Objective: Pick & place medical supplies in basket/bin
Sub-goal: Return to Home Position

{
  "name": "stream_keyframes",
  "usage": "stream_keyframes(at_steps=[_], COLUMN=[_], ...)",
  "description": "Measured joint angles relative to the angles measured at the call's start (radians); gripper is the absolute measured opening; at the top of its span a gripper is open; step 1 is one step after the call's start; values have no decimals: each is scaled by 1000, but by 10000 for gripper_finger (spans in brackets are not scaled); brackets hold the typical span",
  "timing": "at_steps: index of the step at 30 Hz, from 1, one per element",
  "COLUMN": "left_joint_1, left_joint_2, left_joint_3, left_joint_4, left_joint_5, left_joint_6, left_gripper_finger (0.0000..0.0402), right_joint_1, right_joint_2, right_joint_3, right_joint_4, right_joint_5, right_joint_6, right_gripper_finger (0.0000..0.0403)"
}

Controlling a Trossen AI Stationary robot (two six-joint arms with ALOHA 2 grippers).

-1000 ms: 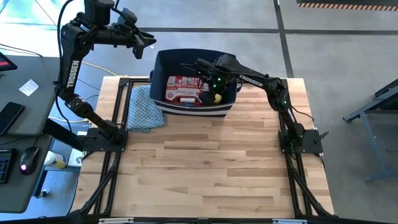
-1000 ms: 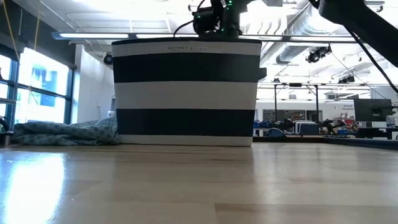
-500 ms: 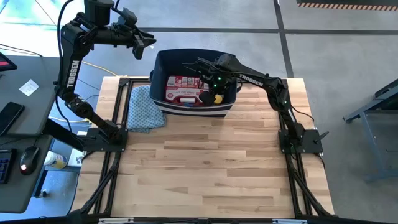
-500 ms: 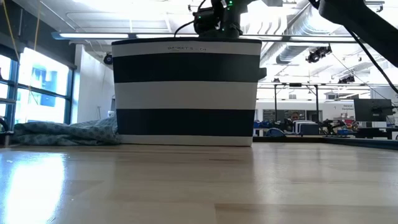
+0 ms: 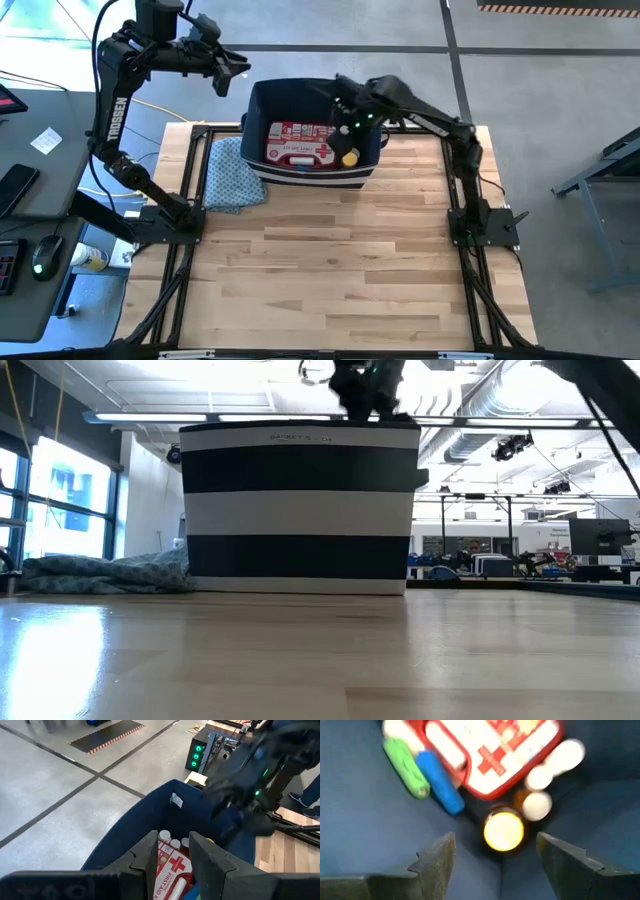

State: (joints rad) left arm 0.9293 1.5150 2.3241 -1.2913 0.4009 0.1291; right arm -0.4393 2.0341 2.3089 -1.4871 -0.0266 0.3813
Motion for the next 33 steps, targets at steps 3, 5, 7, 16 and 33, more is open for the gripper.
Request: stream_keyframes(at_steps=[3, 5, 7, 16, 33], left_joint_1=[0, 0, 1, -27, -33], left_joint_2=[-11, -16, -16, -32, -589], left_joint_3=[0, 0, 0, 0, -692], left_joint_4=[-8, -19, -16, -77, 411], left_joint_5=[1, 36, 152, 243, 109], left_joint_6=[20, 24, 24, -25, -431], left_gripper_finger=[144, 144, 144, 44, 27], right_joint_1=[1, 10, 21, 87, 195], right_joint_2=[-46, -68, -86, -165, -344], right_joint_3=[1, 1, 1, 0, 0], right_joint_4=[12, 18, 39, 73, 132], right_joint_5=[20, 32, 34, 41, 6], right_joint_6=[-14, -40, -66, -163, -174], right_gripper_finger=[264, 246, 215, 12, 3])
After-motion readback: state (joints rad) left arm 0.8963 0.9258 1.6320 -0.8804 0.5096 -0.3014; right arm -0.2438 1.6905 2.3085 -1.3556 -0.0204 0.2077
